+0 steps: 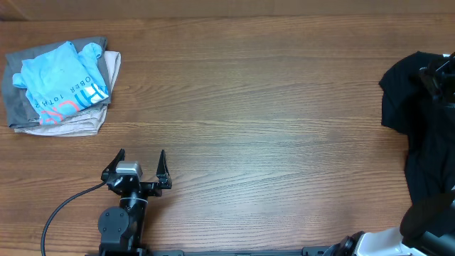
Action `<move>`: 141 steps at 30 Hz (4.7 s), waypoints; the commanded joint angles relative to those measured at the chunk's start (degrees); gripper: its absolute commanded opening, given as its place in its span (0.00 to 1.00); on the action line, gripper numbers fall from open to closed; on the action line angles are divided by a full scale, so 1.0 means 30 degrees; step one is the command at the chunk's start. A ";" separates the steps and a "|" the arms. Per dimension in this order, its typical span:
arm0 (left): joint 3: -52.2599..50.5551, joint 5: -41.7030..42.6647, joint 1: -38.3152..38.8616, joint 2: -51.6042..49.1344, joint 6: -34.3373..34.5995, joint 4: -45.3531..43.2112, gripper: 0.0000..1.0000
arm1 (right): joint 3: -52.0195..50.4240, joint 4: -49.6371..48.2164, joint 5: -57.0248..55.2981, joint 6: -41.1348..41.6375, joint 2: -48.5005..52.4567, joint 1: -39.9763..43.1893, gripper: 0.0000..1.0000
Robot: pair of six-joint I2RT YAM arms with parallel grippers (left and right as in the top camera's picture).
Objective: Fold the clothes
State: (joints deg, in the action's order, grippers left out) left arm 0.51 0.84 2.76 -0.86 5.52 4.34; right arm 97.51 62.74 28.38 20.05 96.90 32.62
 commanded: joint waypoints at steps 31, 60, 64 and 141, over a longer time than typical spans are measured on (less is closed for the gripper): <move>-0.0080 0.0073 0.0087 0.0204 -0.0430 -0.0007 1.00 | 0.9457 0.1858 0.1435 0.1967 -0.0801 -1.0826 0.04; -0.0080 0.0073 0.0087 0.0204 -0.0430 0.0000 1.00 | 1.2619 0.0124 -0.0102 0.1749 0.2463 -2.0618 0.04; -0.0080 0.0073 0.0087 0.0204 -0.0430 -0.0007 1.00 | 1.2611 -0.0335 -0.0102 0.1756 0.4073 -2.1413 0.04; -0.0080 0.0073 0.0087 0.0204 -0.0430 -0.0007 1.00 | -0.8488 -1.1256 -0.4517 0.7912 0.6397 -1.8331 0.09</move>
State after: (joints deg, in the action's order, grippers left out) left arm 0.51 0.86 2.76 -0.86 5.52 4.34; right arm 73.14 32.86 11.79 40.05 114.83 -15.75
